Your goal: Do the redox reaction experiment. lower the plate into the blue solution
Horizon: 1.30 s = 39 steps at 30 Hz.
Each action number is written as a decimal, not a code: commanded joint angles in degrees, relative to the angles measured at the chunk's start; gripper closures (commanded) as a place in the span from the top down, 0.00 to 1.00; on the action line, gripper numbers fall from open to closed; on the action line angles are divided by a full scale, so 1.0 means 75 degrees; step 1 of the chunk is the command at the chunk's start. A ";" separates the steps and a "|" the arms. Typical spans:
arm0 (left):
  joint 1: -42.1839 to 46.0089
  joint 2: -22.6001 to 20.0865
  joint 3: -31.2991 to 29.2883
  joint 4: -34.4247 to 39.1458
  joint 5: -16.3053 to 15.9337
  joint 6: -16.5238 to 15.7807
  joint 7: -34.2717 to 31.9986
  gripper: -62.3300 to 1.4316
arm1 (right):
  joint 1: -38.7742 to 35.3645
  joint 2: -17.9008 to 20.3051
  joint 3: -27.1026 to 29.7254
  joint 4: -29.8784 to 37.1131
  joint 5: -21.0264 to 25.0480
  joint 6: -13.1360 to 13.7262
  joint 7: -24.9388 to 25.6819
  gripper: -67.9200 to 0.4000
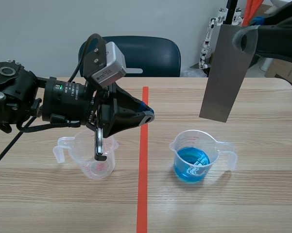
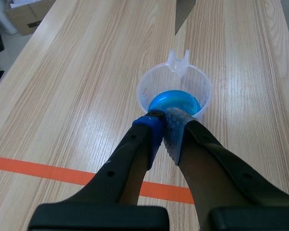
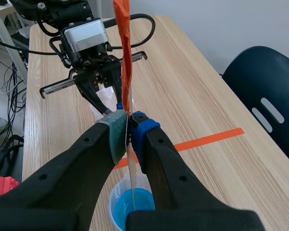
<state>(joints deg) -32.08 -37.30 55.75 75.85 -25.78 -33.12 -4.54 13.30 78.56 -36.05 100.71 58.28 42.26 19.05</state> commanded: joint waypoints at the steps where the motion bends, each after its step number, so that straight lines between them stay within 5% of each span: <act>1: -0.0064 0.0020 -0.0058 0.0122 -0.0137 -0.0003 -0.0105 0.07 | 0.0111 0.0064 0.0105 0.0015 0.0111 0.0061 0.0166 0.01; 31: -0.0064 -0.0003 -0.0064 0.0122 -0.0137 -0.0003 -0.0131 0.07 | 0.0108 0.0061 0.0105 0.0015 0.0111 0.0061 -0.0041 0.01; 39: 0.0122 -0.0772 -0.0321 0.0216 -0.0210 -0.0006 -0.0679 0.06 | 0.0111 -0.0006 0.0105 0.0015 0.0111 0.0061 -0.0038 0.01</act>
<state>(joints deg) -31.55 -41.21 55.09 76.31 -26.11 -33.17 -8.43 13.30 78.43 -36.05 100.71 58.28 42.26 17.91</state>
